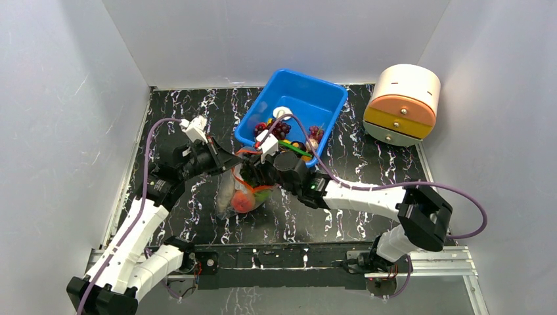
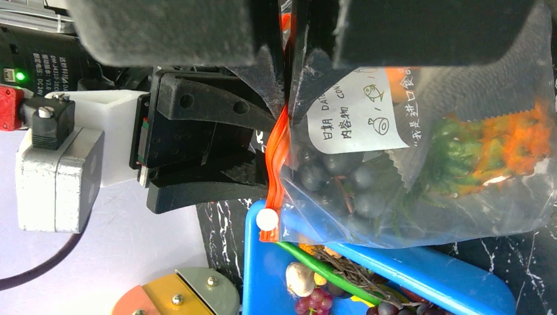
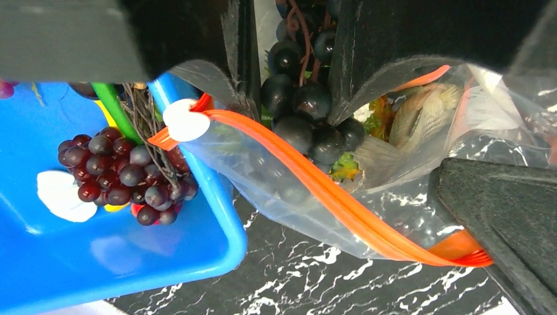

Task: Place the food in the zip-top bag and seal the zipper
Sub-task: Place the fake fruit in the zipper food storage bag, then pick up the fake vegetable from the bin, then place the fake vegetable in the zipper food storage bag.

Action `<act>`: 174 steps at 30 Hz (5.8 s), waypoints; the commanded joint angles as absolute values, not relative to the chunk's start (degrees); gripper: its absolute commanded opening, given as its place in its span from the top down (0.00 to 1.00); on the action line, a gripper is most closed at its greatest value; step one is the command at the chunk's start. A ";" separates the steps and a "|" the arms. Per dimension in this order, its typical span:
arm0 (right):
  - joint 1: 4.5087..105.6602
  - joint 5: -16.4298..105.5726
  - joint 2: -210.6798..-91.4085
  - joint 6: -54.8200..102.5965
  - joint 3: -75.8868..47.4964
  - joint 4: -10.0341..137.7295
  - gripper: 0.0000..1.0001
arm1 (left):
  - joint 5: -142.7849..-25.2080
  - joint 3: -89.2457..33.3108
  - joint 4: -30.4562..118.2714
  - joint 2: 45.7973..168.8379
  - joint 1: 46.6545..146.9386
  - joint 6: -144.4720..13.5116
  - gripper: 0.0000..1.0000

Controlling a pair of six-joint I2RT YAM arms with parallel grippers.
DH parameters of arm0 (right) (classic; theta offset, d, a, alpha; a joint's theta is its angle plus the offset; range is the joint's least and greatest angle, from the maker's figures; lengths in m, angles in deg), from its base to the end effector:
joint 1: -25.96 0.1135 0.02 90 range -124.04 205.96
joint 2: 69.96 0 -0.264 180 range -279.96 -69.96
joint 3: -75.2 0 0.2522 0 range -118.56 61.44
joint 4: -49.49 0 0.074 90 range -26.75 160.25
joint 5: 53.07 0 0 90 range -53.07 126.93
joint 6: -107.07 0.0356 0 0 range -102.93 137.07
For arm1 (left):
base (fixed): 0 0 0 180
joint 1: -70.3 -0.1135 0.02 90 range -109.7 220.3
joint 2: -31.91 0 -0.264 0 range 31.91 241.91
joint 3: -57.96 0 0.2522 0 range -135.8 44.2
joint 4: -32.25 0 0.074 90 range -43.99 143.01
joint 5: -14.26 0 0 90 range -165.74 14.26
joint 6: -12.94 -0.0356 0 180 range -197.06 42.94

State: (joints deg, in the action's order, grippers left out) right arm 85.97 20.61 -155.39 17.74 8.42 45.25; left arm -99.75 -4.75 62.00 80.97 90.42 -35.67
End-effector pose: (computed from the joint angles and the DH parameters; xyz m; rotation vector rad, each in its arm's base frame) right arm 0.1800 0.2918 0.2691 -0.7283 1.6892 0.4900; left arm 0.1776 -0.0805 0.3429 -0.0536 1.9832 -1.1115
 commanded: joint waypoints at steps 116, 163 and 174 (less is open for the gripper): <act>53.06 19.76 -206.60 20.28 -57.78 81.22 0.83 | -91.73 3.79 58.04 70.06 90.68 -61.28 1.00; 55.53 47.38 -147.24 30.09 -17.90 87.10 1.00 | -86.93 -5.05 55.91 79.39 90.66 -42.09 1.00; 58.79 62.23 -131.70 36.51 -4.21 77.47 1.00 | -85.72 -10.31 58.51 82.59 90.62 -42.57 1.00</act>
State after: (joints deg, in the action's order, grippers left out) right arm 57.60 55.56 -134.52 33.94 -5.28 84.05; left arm -86.02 -6.54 59.73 83.26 90.42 -42.82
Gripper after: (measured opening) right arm 0.149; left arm 0.009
